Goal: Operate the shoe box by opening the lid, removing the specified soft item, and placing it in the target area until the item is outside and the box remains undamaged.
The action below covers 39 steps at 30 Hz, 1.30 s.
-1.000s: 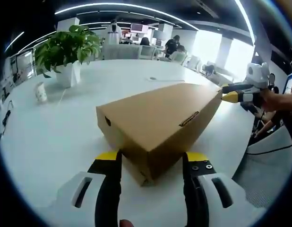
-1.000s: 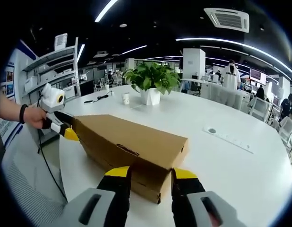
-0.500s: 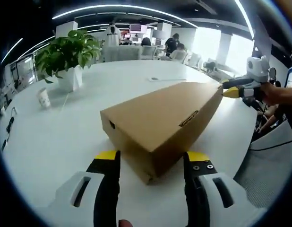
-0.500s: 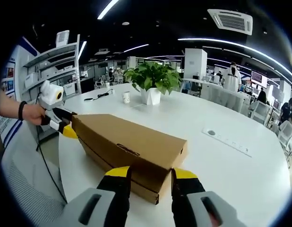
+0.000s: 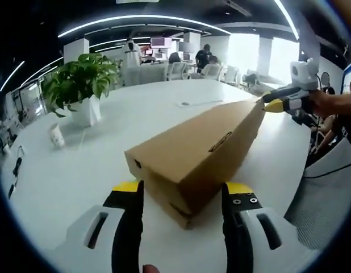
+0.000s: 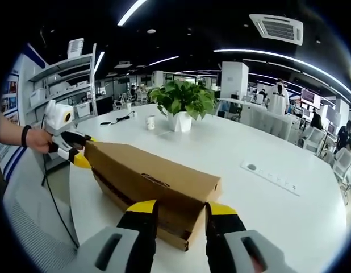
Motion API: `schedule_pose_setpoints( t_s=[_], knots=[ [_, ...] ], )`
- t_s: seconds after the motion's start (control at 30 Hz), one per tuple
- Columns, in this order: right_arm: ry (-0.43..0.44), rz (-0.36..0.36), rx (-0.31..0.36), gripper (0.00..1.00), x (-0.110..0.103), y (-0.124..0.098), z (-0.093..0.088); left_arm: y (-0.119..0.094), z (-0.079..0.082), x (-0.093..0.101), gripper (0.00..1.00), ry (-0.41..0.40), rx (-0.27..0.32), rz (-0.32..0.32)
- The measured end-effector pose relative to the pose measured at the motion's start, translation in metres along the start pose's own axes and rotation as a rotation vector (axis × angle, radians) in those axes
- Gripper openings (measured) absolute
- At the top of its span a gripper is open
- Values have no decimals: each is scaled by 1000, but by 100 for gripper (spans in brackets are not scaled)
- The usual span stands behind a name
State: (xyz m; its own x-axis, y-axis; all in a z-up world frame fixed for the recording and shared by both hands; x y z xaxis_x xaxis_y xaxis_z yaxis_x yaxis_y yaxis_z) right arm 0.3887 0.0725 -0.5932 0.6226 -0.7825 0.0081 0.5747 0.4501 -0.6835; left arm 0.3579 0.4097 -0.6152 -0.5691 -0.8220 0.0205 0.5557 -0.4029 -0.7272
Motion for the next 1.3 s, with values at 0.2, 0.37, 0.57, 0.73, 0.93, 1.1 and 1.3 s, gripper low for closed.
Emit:
schedule_pose_setpoints(
  t_s=[0.2, 0.37, 0.57, 0.73, 0.93, 1.1, 1.3],
  knots=[
    [3, -8, 9, 29, 3, -1, 7, 0, 1, 0, 51, 49, -5, 7],
    [13, -6, 17, 29, 3, -1, 10, 1, 5, -4, 49, 122, -2, 83],
    [12, -3, 29, 29, 8, -2, 18, 3, 11, -4, 43, 172, 6, 121],
    [-3, 2, 50, 29, 12, -4, 28, 0, 15, -9, 36, 160, 36, 166],
    [-35, 8, 75, 30, 14, -8, 40, -2, 24, -15, 30, 120, 59, 207],
    [-49, 19, 92, 31, 16, -8, 44, -4, 30, -20, 22, 83, 77, 230],
    [-69, 54, 108, 37, 16, -10, 47, -5, 33, -22, 17, 74, 80, 248]
  ],
)
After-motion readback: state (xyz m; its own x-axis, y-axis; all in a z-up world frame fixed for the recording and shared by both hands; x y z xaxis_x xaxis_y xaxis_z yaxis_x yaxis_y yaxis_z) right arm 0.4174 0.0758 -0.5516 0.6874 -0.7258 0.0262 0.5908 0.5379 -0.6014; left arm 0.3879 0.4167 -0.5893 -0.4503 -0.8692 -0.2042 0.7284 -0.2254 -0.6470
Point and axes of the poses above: the point that each gripper's makers call its tool centre point, and the gripper's own axes: y roughly forward along the fingers, x roughly to its right, z roughly out of its top, the point moved 9 cm from there along -y, roughly backward along the fingers, and after that the axes turned 14 degrees about -x, right-handed, at the moved point
